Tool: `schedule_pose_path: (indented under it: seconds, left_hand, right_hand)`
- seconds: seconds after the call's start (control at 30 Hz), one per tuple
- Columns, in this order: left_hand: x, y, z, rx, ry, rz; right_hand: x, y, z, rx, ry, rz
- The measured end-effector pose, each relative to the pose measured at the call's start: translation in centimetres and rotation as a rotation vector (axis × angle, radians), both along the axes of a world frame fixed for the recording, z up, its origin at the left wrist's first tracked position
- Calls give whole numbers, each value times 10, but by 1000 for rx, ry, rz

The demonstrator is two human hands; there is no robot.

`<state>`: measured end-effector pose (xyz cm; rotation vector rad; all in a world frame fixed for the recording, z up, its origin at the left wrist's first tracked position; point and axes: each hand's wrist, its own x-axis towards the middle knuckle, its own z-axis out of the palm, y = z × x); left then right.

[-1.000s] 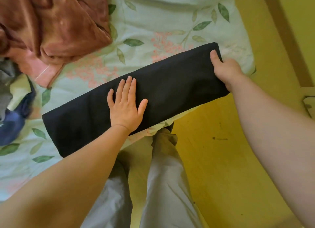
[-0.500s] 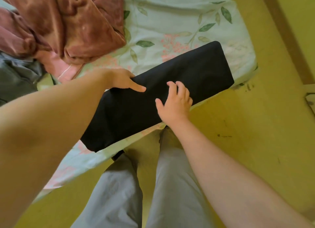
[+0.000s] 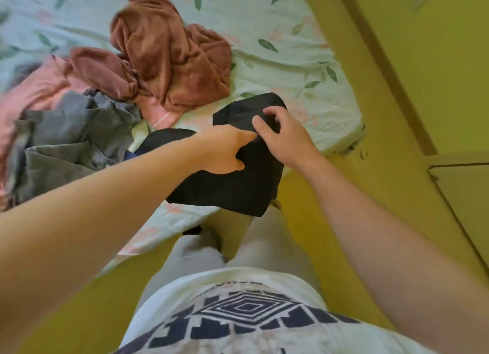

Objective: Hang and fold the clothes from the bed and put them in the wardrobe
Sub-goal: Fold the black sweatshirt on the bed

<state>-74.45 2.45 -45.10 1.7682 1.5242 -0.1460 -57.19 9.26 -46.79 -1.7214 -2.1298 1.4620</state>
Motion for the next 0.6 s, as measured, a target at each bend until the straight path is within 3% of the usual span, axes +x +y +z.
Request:
schedule_pose_path:
  seconds: [0.07, 0.17, 0.23, 0.3, 0.4, 0.5, 0.6]
  left_hand:
    - [-1, -16, 28, 67, 108, -74]
    - [0, -43, 52, 164, 211, -124]
    - [3, -63, 59, 203, 228, -117]
    - [2, -81, 60, 209, 246, -83]
    - [-14, -111, 49, 159, 185, 69]
    - [-37, -157, 32, 80, 49, 274]
    - [-46, -213, 6, 13, 49, 413]
  right_hand:
    - [-20, -13, 27, -120, -131, -42]
    - [-51, -24, 61, -490, -233, -200]
    - [-67, -32, 71, -551, -352, -103]
    - [-79, -45, 77, -523, -461, 9]
    - [-87, -63, 79, -397, -487, 9]
    - [-94, -80, 88, -154, -498, 100]
    - [-101, -90, 100, 82, -582, 274]
